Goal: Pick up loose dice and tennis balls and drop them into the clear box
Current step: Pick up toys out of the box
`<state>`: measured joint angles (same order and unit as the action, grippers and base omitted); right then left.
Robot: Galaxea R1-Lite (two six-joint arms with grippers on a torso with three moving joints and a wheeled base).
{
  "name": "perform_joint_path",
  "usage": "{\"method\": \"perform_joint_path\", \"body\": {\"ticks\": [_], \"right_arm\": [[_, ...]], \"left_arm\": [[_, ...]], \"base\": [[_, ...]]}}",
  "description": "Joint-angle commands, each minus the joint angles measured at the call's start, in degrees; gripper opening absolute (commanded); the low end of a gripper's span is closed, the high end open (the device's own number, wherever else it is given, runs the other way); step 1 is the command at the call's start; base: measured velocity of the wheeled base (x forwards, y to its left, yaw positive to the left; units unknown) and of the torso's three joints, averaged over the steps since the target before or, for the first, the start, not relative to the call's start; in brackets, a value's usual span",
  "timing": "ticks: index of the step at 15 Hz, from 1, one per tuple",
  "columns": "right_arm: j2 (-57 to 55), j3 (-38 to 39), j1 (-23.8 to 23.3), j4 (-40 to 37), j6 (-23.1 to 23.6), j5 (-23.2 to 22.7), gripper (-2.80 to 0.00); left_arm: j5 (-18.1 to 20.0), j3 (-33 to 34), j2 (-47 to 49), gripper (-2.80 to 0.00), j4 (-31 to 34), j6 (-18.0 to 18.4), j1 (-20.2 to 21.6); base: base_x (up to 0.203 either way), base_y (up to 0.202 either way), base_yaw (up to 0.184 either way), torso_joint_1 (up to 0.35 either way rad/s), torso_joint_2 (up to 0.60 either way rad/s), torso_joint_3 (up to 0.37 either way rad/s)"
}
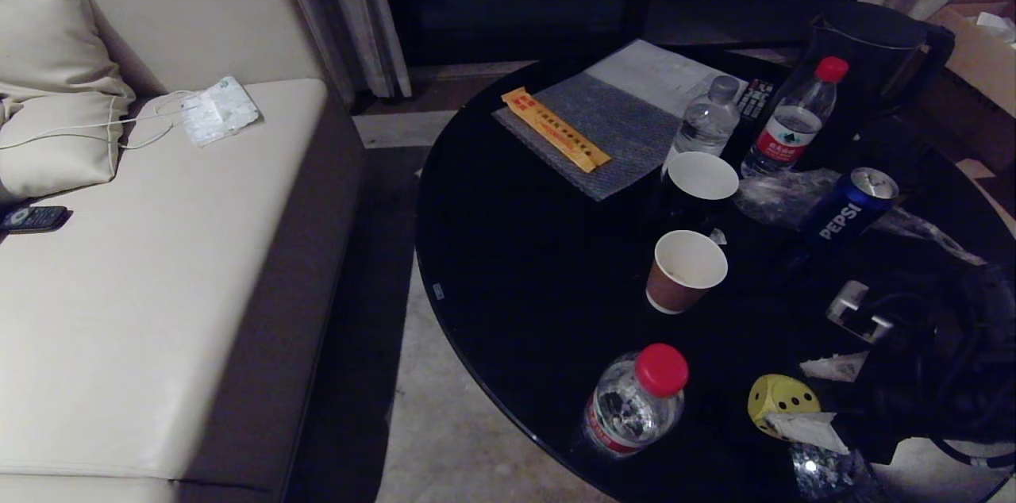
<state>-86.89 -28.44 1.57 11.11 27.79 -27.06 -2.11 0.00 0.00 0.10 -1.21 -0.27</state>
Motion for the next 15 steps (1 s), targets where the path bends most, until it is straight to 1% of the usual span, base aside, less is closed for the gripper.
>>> {"method": "perform_joint_path", "body": {"ticks": [1, 10, 11, 12, 15], "right_arm": [[-2.6, 0.2, -0.3, 0.1, 2.1, -0.2, 0.00], [-5.9, 0.0, -0.6, 0.5, 2.6, -0.4, 0.00], [-6.0, -0.1, -0.6, 0.5, 2.6, -0.4, -1.44], [-6.1, -0.3, -0.6, 0.5, 2.6, -0.3, -2.80], [-6.4, -0.3, -0.6, 0.4, 2.6, 0.0, -2.80]], "left_arm": [[0.0, 0.1, 0.1, -2.80, 0.0, 0.0, 0.0], [0.0, 0.1, 0.1, -2.80, 0.0, 0.0, 0.0], [0.0, 0.1, 0.1, -2.80, 0.0, 0.0, 0.0], [0.0, 0.1, 0.1, -2.80, 0.0, 0.0, 0.0], [0.0, 0.1, 0.1, -2.80, 0.0, 0.0, 0.0]], "base": [[0.000, 0.000, 0.000, 0.000, 0.00, 0.000], [0.000, 0.000, 0.000, 0.000, 0.00, 0.000], [0.000, 0.000, 0.000, 0.000, 0.00, 0.000], [0.000, 0.000, 0.000, 0.000, 0.00, 0.000], [0.000, 0.000, 0.000, 0.000, 0.00, 0.000]]}}
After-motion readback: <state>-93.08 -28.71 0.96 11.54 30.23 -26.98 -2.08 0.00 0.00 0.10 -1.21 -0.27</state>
